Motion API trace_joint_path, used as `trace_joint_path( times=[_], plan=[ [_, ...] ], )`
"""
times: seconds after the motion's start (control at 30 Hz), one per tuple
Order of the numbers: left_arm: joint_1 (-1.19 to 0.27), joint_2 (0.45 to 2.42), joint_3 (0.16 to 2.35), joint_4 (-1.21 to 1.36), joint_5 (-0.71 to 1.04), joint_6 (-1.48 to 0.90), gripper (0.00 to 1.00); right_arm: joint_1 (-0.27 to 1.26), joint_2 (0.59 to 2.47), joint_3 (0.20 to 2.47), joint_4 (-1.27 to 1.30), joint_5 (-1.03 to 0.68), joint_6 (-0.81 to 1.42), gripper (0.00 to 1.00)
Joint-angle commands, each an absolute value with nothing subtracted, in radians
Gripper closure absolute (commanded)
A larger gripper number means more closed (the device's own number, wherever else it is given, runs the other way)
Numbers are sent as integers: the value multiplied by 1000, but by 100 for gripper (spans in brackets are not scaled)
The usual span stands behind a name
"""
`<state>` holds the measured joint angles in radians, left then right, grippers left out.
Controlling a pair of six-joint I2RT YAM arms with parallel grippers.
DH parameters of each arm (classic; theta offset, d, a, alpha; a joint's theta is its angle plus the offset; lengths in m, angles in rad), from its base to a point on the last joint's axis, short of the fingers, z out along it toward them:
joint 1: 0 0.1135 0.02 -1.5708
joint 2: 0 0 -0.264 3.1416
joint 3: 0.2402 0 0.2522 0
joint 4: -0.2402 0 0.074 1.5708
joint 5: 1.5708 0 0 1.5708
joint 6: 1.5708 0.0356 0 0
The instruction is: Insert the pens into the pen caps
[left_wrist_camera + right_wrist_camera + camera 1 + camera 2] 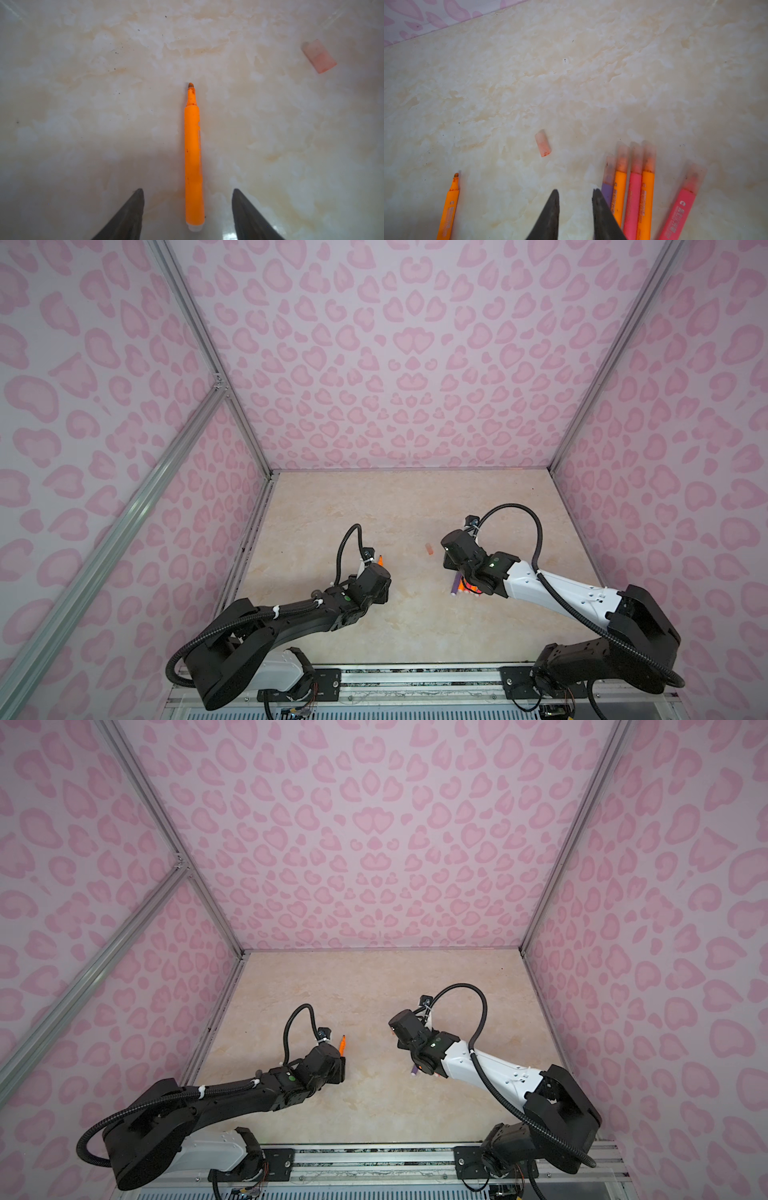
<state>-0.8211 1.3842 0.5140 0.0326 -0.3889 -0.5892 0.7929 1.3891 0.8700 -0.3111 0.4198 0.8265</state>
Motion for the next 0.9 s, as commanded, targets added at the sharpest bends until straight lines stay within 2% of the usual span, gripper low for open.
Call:
trace_joint_path(
  times=[0.0,0.4,0.53,0.67,0.87],
  plan=[
    [-816,1430,539,64,-382,-586,38,798,1375,853,-320,448,824,71],
    [-817,1543,575,60,-391,-597,55,802,1343,830,-311,439,824,71],
    [-815,1553,578,62,-388,-597,68,803,1336,823,-308,434,822,72],
    [-815,1553,578,60,-388,-595,71,802,1325,819,-304,433,824,72],
    [-815,1557,580,66,-375,-589,84,802,1295,775,-237,397,840,72]
  ],
)
